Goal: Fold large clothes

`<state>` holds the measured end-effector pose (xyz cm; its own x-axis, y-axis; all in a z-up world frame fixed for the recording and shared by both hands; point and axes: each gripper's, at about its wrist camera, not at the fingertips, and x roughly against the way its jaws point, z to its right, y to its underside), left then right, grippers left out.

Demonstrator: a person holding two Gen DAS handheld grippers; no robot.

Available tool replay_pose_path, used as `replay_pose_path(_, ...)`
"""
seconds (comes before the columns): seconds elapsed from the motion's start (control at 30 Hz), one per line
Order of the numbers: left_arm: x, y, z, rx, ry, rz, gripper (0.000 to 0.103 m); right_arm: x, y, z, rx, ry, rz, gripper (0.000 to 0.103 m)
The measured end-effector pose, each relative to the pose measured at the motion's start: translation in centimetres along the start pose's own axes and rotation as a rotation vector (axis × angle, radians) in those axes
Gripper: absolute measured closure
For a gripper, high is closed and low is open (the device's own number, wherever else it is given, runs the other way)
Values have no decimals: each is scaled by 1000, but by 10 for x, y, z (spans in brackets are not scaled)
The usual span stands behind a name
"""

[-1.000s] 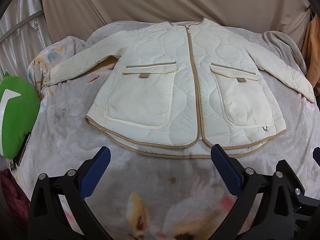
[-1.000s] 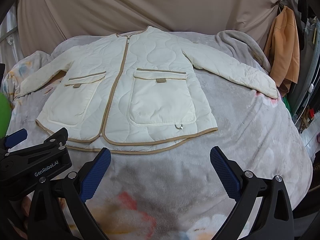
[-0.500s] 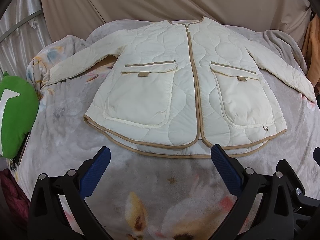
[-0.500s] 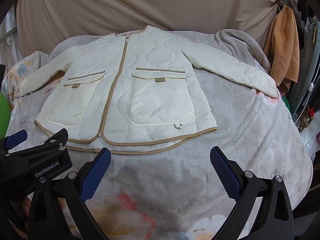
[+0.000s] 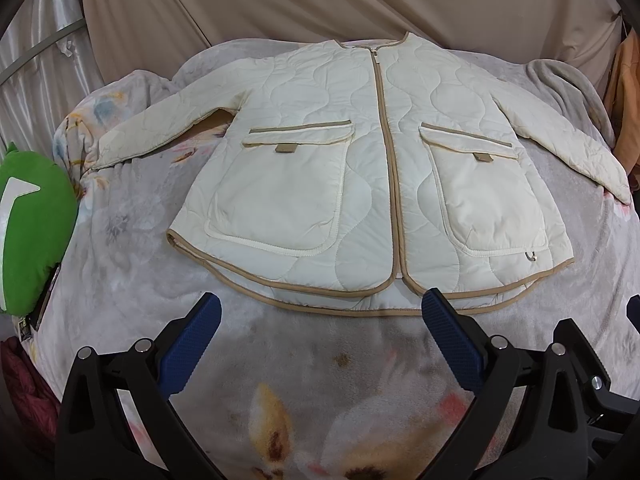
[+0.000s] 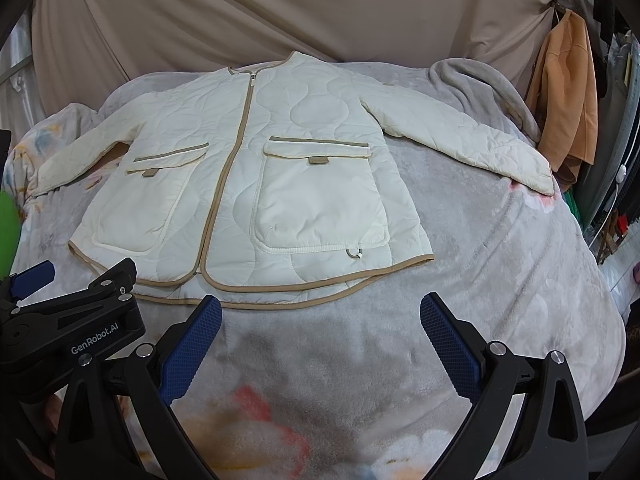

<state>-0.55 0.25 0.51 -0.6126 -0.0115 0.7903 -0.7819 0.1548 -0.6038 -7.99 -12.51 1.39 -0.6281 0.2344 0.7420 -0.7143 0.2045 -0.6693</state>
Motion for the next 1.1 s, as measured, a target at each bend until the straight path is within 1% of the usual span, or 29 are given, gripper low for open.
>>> replay_pose_path(0.6, -3, 1, 1, -1, -2, -7, 5, 0, -1, 3, 1, 1, 0, 5)
replay_pose_path(0.67, -5, 0, 2, -1, -3, -8, 5, -3, -7, 7, -1, 0, -2, 5)
replay_pose_path(1.0, -8, 0, 3, -1, -3, -11, 5, -10, -7, 5, -4, 0, -13, 5)
replay_pose_path(1.1, -15, -2, 5, -2, -5, -17, 5, -13, -7, 4, -5, 1, -17, 5)
